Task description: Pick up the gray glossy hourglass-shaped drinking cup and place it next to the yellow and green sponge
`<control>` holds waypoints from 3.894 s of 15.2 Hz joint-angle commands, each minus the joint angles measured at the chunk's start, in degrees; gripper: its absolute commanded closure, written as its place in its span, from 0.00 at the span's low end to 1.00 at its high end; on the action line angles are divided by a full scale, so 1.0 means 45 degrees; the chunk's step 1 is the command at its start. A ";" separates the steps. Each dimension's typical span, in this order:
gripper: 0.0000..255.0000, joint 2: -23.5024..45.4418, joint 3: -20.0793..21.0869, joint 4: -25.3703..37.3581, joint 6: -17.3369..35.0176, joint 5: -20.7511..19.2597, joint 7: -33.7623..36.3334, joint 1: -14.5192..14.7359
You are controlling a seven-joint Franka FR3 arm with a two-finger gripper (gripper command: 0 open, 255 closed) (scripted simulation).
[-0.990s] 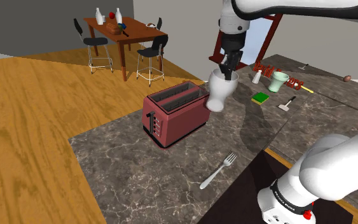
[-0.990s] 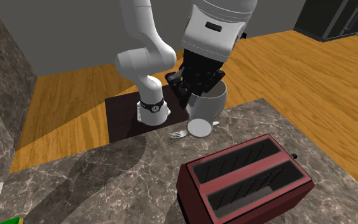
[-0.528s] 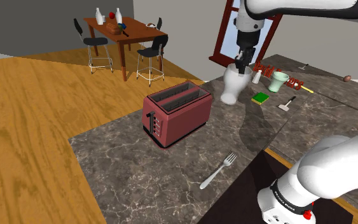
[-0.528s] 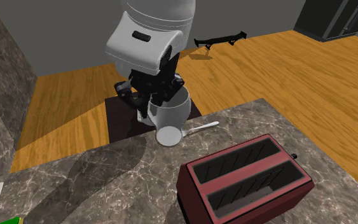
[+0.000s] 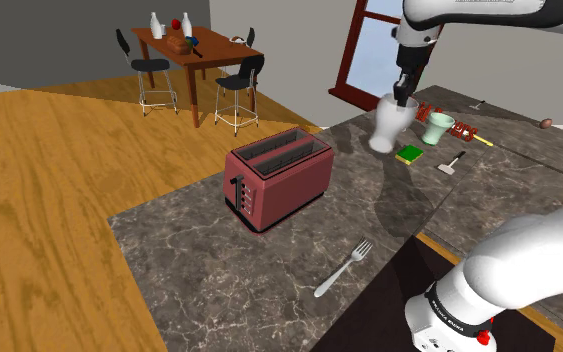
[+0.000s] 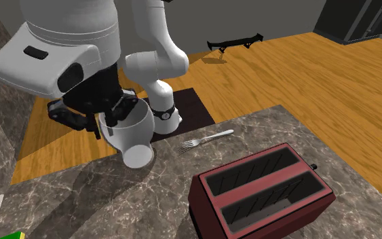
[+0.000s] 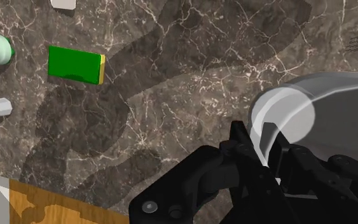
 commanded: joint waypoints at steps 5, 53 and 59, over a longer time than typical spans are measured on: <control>1.00 0.0939 -0.1223 0.0867 0.0496 -0.0367 -0.1785 -0.0641; 1.00 0.6094 -0.3906 0.0684 0.6591 0.0681 -0.5669 -0.2710; 1.00 0.6528 -0.3893 0.0139 0.7537 0.0785 -0.5594 -0.2770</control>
